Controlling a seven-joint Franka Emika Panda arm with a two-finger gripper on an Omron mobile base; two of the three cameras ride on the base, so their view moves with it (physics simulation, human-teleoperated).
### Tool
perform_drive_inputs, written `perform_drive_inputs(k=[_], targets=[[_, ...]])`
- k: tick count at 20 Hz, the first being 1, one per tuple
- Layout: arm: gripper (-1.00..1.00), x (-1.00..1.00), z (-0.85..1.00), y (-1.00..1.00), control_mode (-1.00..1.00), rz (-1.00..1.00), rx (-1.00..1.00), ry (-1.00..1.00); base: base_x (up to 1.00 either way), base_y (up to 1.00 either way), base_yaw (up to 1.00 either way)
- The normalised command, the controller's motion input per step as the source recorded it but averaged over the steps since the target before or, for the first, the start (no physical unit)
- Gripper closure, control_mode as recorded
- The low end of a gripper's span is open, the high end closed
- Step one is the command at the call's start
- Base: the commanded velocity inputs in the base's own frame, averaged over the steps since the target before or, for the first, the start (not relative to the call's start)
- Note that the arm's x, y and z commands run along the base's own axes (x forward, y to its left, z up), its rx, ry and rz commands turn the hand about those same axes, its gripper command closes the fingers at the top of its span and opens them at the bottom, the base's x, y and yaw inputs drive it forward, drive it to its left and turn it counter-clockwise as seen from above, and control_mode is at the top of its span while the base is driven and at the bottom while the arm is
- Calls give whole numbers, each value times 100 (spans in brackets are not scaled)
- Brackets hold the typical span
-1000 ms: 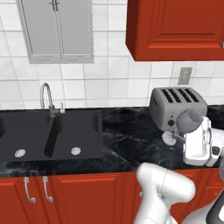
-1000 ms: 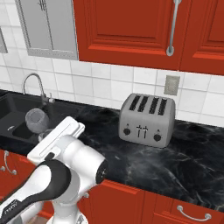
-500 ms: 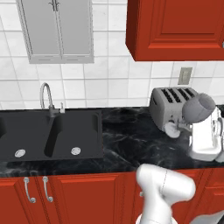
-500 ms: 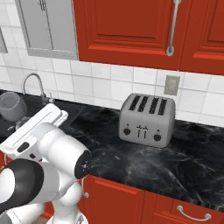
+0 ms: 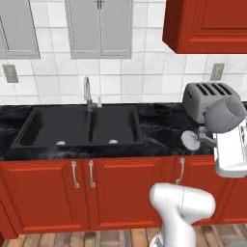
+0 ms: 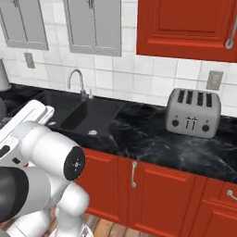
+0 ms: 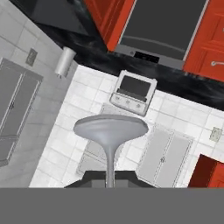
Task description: Retrieve the wine glasses from the counter and place one next to each plate.
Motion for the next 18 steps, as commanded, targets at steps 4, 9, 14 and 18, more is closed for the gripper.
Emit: perform_drive_inputs(k=[4,9,14,18], targets=[[100,0,0,0,100,0,0,0,-79,100,33],[100,0,0,0,100,0,0,0,0,44,92],[100,0,0,0,100,0,0,0,0,0,100],[100,0,0,0,100,0,0,0,0,0,100]])
